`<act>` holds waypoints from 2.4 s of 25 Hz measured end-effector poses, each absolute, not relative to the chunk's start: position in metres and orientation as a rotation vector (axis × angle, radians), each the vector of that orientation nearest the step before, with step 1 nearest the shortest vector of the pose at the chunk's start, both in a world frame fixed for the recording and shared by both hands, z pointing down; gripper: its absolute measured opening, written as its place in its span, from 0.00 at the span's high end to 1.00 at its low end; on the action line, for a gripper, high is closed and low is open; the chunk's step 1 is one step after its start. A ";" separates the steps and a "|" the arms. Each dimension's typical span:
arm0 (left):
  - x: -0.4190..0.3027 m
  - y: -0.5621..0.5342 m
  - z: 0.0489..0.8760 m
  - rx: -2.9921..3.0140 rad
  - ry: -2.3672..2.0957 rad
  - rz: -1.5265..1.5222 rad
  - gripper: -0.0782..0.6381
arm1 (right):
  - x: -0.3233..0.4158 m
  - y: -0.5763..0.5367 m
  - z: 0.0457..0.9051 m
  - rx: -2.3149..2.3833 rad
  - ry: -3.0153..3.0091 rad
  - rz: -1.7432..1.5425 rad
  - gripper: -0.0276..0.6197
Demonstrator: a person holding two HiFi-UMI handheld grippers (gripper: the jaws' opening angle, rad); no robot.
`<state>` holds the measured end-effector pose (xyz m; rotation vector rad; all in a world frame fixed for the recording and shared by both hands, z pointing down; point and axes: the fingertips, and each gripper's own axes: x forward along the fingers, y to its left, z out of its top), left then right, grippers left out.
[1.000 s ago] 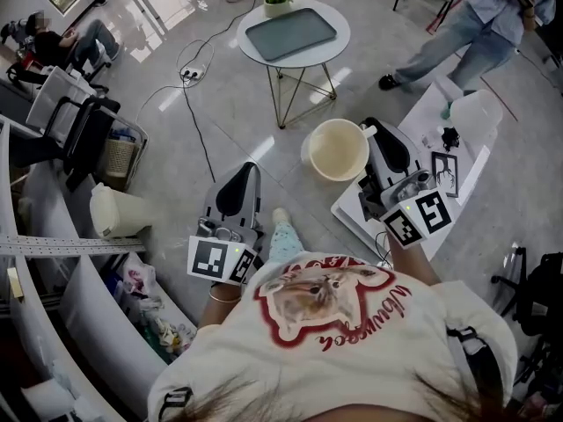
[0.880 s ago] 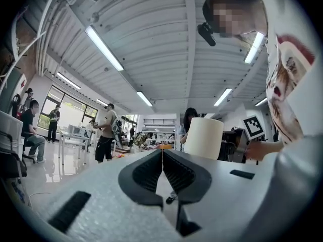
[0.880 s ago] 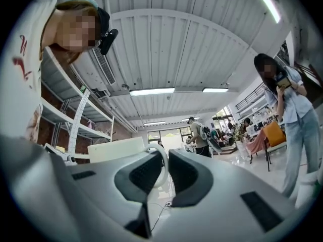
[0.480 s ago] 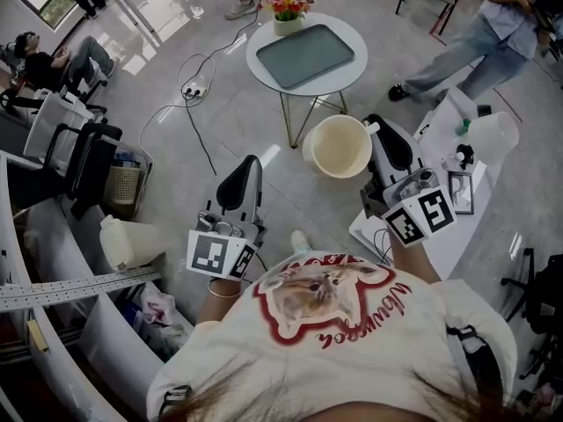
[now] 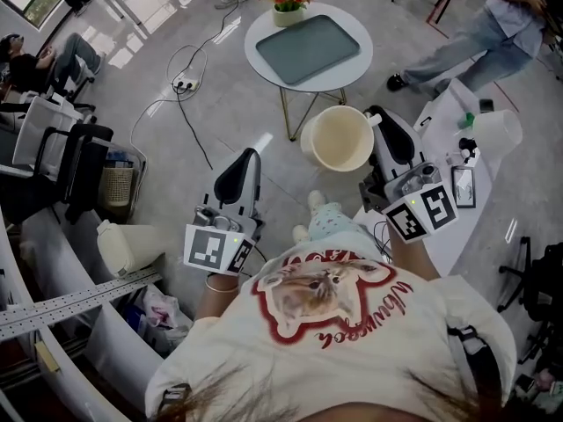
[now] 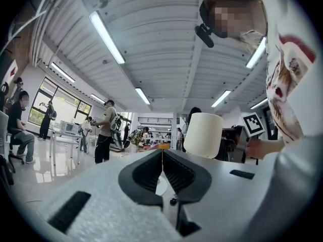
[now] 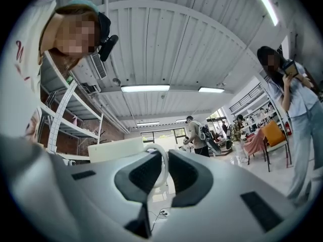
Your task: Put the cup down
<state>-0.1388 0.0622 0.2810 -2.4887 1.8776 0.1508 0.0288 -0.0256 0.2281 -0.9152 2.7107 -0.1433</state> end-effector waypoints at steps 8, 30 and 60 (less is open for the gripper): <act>-0.159 0.035 0.277 -2.474 1.878 0.164 0.87 | 0.002 -0.056 0.226 -0.887 2.714 -0.142 0.90; -0.222 -0.196 0.269 -2.462 1.875 0.159 0.87 | -0.065 -0.285 0.218 -0.833 2.732 -0.145 0.90; -0.250 -0.344 0.297 -2.518 1.944 0.129 0.87 | -0.094 -0.433 0.261 -0.871 2.732 -0.275 0.90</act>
